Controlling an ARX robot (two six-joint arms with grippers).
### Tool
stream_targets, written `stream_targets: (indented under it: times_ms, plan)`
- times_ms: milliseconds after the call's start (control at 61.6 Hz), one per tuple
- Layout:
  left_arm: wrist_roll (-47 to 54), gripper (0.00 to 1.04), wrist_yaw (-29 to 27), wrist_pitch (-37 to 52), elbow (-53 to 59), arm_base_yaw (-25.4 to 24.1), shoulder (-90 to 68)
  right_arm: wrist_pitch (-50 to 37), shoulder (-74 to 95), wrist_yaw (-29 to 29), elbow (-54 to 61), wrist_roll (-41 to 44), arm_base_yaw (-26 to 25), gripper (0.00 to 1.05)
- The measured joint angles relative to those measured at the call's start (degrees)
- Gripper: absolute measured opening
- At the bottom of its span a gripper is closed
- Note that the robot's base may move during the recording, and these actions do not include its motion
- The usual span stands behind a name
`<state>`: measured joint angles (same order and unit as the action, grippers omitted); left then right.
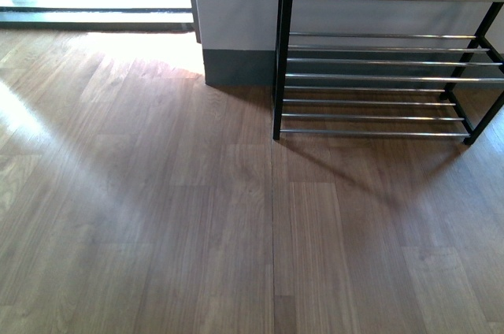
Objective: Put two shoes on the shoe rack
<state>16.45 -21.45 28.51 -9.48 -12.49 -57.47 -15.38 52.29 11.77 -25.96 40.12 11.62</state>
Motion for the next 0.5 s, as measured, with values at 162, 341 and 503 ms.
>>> stream_targets:
  times_ms: [162,341,503]
  plan:
    - [-0.02,0.02,-0.37,0.0,0.0,-0.07,0.0,0.0,0.04,0.31,0.0,0.02,0.2,0.02]
    - [0.0,0.02,-0.35,0.0,0.0,-0.07,0.02,0.0,0.02,0.04,0.0,0.04,0.07,0.02]
    - [0.0,0.02,-0.02,0.0,0.0,-0.04,0.0,0.0,0.0,-0.13,0.0,0.04,-0.04,0.02]
